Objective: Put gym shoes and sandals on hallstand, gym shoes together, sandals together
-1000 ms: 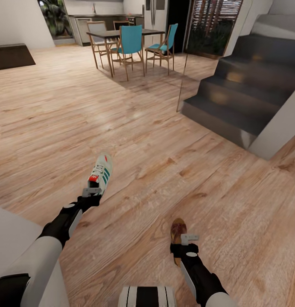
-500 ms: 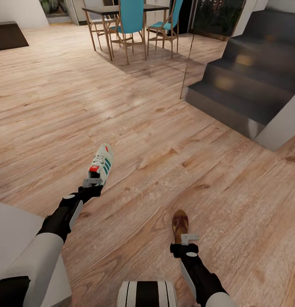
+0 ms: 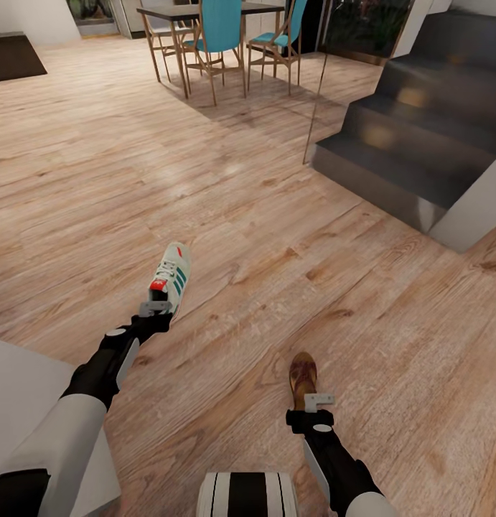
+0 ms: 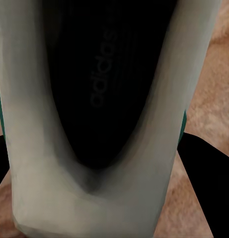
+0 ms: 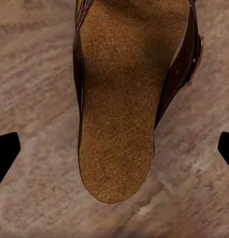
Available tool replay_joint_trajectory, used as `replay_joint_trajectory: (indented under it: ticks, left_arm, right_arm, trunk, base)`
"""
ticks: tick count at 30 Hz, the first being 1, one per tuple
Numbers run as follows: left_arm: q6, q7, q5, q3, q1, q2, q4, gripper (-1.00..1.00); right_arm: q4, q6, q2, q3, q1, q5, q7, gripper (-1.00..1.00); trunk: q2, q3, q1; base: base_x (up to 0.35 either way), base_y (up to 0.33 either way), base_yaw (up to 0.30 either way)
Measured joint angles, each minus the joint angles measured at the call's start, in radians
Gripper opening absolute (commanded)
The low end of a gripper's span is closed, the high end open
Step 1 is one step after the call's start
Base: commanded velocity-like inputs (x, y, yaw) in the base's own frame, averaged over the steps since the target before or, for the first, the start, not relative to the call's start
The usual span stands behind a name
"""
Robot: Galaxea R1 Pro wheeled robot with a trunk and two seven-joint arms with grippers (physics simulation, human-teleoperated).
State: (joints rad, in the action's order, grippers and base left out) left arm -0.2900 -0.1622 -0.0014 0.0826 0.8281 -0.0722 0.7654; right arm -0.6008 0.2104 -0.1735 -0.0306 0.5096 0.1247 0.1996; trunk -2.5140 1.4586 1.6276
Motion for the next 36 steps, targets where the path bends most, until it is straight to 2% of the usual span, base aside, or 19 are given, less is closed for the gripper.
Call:
replay_joint_trajectory:
  ticks: [17,28,36]
  left_arm:
    - [0.000,0.000,0.000,0.000,-0.002,0.000,0.000,-1.00]
    - [0.000,0.000,-0.001,0.000,-0.003,0.000,0.000,-1.00]
    - [0.000,0.000,0.000,0.000,-0.003,0.000,0.000,-1.00]
  right_arm:
    - [0.000,0.000,0.000,0.000,0.000,0.000,0.000,1.00]
    - [0.001,0.000,0.000,0.000,0.000,0.000,0.000,1.00]
    - [0.002,0.000,0.000,0.001,0.000,0.000,0.000,1.00]
  trunk:
    - [0.000,0.000,0.000]
    - [-0.003,0.053,0.005]
    - [-0.003,0.063,0.005]
  base:
    - [0.000,0.000,-0.094]
    - [0.000,0.000,-0.004]
    - [0.000,0.000,0.000]
